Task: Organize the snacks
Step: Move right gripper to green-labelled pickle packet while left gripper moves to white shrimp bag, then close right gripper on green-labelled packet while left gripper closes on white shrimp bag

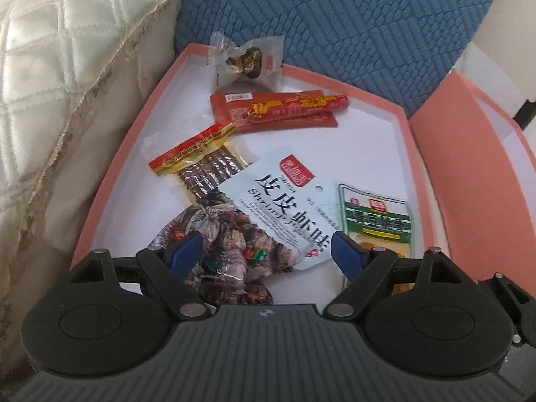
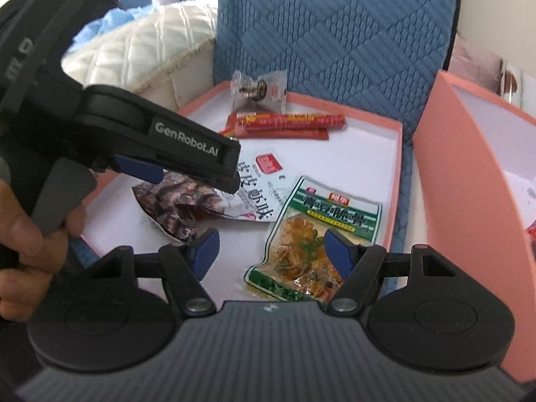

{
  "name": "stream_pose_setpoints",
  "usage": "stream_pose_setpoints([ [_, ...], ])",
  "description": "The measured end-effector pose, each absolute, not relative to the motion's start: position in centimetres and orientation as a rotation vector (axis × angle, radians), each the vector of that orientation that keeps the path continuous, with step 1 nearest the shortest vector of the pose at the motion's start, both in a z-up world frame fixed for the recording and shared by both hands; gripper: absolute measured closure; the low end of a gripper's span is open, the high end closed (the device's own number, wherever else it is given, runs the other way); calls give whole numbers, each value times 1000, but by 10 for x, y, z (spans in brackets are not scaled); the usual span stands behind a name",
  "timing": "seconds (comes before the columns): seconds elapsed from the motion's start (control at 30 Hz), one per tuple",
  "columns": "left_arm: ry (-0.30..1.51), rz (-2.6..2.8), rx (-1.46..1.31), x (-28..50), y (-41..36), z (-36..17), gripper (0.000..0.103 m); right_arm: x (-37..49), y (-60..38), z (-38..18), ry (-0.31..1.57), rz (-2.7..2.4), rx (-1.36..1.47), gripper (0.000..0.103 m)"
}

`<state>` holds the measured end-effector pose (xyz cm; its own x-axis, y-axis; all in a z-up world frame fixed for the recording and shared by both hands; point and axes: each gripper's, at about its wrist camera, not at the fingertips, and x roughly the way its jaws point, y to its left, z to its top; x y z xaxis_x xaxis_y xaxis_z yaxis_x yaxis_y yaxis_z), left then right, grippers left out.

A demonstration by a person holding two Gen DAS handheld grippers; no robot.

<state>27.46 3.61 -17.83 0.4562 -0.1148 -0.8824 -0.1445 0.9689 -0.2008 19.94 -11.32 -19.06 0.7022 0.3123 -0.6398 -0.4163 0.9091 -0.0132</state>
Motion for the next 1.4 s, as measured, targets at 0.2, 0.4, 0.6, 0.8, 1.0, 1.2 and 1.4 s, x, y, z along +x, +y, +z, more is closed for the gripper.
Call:
stream_pose_setpoints([
  [0.2, 1108, 29, -277, 282, 41, -184, 13, 219, -99, -208, 711, 374, -229, 19],
  [0.4, 1113, 29, -308, 281, 44, -188, 10, 237, -103, -220, 761, 315, -215, 19],
  [0.6, 1105, 30, -327, 279, 45, -188, 10, 244, -106, -230, 809, 317, -188, 16],
  [0.8, 1111, 33, -358, 276, 46, -188, 7, 243, -105, -227, 812, 299, -200, 26],
  [1.0, 1111, 22, -363, 269, 44, -187, 6, 237, -104, -223, 788, 254, -219, 54],
  [1.2, 1123, 4, -279, 267, 32, -189, 5, 230, -115, -211, 746, 248, -123, 69],
  [1.4, 1132, 42, -182, 269, 23, -194, 5, 221, -123, -200, 722, 257, -92, 75],
])
